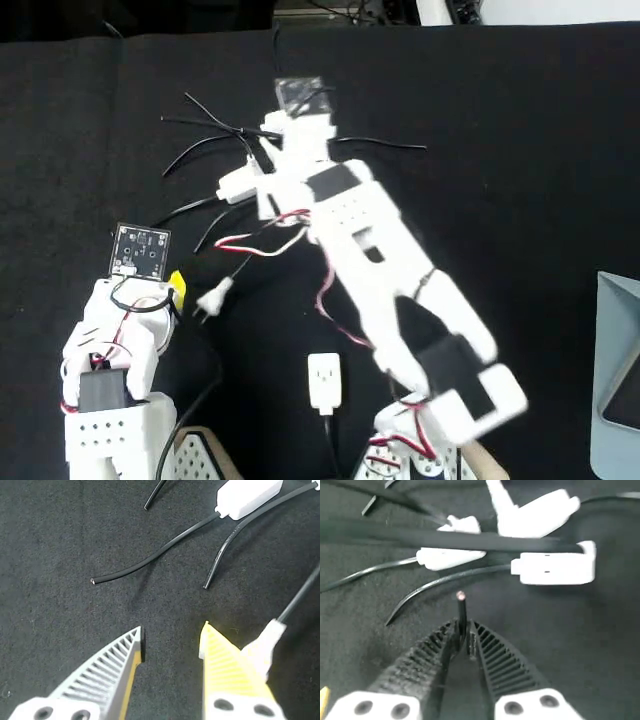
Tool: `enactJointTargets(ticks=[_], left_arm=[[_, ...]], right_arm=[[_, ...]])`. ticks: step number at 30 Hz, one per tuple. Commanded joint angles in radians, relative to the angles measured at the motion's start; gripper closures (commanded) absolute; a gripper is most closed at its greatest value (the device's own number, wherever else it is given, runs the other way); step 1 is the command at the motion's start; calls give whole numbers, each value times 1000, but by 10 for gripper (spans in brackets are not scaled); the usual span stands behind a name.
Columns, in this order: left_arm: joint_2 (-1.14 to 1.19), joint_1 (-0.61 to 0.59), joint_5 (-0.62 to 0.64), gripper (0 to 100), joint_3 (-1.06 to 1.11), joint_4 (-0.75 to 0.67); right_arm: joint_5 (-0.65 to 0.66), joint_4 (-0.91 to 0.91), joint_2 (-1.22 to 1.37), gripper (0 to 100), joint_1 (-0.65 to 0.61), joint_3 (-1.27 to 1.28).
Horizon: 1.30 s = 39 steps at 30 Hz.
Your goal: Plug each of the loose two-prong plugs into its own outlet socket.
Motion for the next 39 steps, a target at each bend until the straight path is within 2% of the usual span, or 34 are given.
enactJointTargets(ticks=[1,7,10,13,15,17,21,27,30,34,39], left_arm=[[-11,-7,11,805,-5,-8],[-11,-5,11,805,-5,-8],[-11,-8,11,805,-5,-8],[-11,-10,11,805,-5,-8],[-11,-10,11,805,-5,-8],[-11,-10,11,805,-5,-8],[-11,-10,11,805,-5,-8],[-11,-10,11,805,-5,-8],[-11,-10,11,805,-5,-8],[-11,-10,11,805,-5,-8],[-11,-12,11,805,-5,-8]], right_arm=[[94,-2,-150,987,103,15],[298,-115,-148,986,241,1],[325,-163,-93,982,292,-35],[316,-81,-15,930,302,-102],[238,-3,21,865,301,-154],[189,78,28,842,296,-208],[157,218,21,884,265,-280],[-28,331,-4,896,166,-197],[-120,293,-2,896,104,-108],[-199,126,4,896,43,22],[-264,-2,81,896,-2,76]])
